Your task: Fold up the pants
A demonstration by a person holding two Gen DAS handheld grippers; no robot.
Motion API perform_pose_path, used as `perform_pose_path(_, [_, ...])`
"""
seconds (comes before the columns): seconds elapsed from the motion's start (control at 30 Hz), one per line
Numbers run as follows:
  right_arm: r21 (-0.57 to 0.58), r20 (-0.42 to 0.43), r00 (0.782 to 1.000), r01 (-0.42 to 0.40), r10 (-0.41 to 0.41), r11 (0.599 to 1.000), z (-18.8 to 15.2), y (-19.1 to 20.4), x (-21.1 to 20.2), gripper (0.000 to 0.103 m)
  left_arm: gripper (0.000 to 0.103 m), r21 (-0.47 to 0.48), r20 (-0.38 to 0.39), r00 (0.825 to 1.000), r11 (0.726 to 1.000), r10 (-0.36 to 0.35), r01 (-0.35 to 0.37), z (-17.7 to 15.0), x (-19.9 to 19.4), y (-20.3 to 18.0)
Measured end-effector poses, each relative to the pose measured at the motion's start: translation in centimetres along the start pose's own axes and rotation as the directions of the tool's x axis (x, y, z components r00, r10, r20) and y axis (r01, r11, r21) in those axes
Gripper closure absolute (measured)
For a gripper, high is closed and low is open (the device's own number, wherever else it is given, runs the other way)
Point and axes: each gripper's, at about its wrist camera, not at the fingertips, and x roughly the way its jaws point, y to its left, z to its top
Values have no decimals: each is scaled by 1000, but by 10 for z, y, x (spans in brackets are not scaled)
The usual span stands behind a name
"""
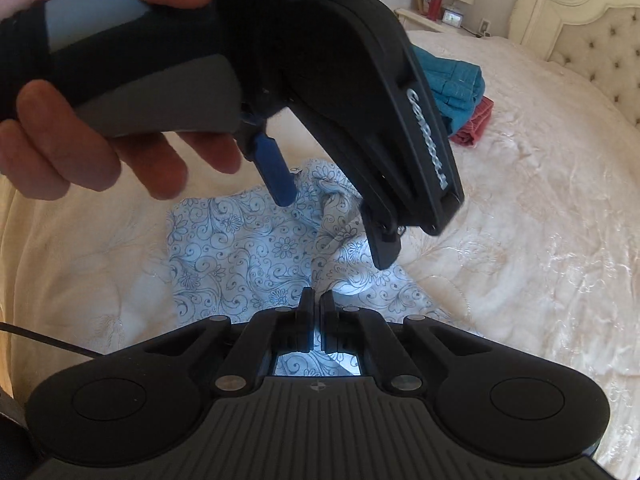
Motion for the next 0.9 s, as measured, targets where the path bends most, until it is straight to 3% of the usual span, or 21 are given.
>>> perform_pose_path(0.13, [-30,4,1000,4,-4,1000,-1,5,-2,100,20,61,-34,997,996,70,-67,2,20,-16])
perform_pose_path(0.2, [-32,5,1000,1,0,999,-2,8,-4,100,27,65,-51,992,991,118,-114,4,30,-20])
perform_pose_path(0.3, [-43,6,1000,4,-4,999,-4,12,-7,100,68,44,-57,989,990,136,-133,2,32,-18])
perform_pose_path(0.33, [-45,6,1000,5,-4,999,-5,14,-7,100,88,35,-53,990,991,129,-127,0,29,-16])
perform_pose_path(0.53, [-33,25,999,-19,20,999,-4,20,-16,99,91,27,68,987,989,143,-146,-36,-17,-1])
perform_pose_path(0.7, [-34,1,998,-60,60,998,-11,33,-19,95,91,-65,2,990,988,142,-141,-71,-8,27])
perform_pose_path(0.9, [57,-2,998,-61,61,996,-26,32,-39,87,91,-84,35,991,989,129,-126,-86,1,30])
